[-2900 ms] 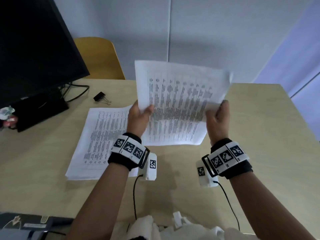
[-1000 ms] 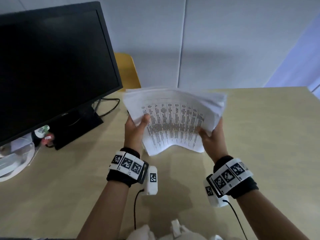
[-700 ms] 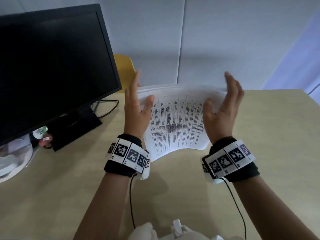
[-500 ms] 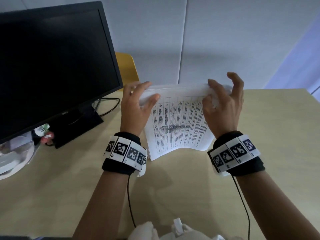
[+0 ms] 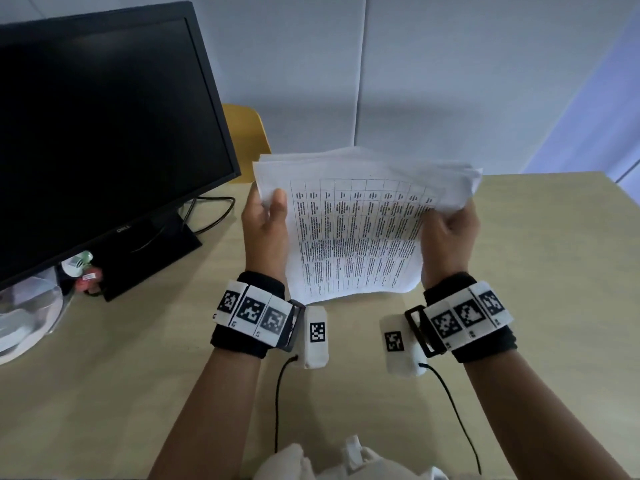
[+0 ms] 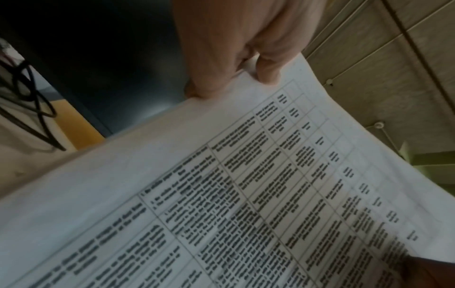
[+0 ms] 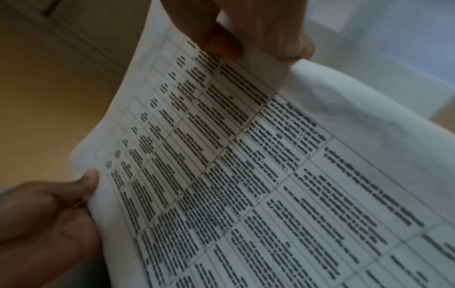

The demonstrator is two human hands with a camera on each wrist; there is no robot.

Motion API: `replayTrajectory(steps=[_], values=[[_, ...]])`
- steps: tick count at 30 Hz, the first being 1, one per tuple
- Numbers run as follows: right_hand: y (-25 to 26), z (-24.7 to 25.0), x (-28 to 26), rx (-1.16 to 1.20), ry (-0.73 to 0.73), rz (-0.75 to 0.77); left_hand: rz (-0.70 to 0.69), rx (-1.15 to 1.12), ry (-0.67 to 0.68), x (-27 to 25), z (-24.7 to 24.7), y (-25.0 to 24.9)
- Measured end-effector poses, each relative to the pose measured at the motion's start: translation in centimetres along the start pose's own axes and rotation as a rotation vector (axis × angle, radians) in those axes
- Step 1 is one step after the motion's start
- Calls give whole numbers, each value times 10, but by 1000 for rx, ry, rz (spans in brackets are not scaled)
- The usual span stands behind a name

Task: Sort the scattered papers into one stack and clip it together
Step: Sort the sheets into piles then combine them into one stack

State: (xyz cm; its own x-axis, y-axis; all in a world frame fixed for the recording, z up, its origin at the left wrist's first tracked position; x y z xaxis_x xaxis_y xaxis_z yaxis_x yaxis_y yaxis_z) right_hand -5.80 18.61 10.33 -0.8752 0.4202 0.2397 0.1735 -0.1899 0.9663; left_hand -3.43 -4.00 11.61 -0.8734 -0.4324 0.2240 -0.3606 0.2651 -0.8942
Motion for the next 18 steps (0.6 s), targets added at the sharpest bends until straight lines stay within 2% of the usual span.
replayTrajectory(steps=[2,6,9,13,18], values=[[7,4,-2,21,-19,42,-13,-92,32,-2,2,-4],[1,-1,-22,33,47,-19,92,-75,13,-12,3,2],[10,-3,-27,89,102,21,99,-55,33,-12,-2,0],[34,0,-17,-43,-6,126,85,-38,-41,-3,-4,-7],[36,-3,4,-115,-107,128,67,30,-190,8,-6,-7]])
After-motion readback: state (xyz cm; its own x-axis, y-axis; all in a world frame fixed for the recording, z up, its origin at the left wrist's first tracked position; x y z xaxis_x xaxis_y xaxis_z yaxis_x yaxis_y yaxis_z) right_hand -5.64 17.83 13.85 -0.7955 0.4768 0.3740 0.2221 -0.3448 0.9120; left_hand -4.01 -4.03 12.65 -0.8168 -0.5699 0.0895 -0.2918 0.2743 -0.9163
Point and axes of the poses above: each hand's wrist, its own x-axis towards the middle knuckle, its own z-axis out of the back of the hand, y = z × x, the point moved 5 cm from there along x, towards the middle knuckle, and after that the axes turned 15 degrees about -x, right-handed, at the moved point
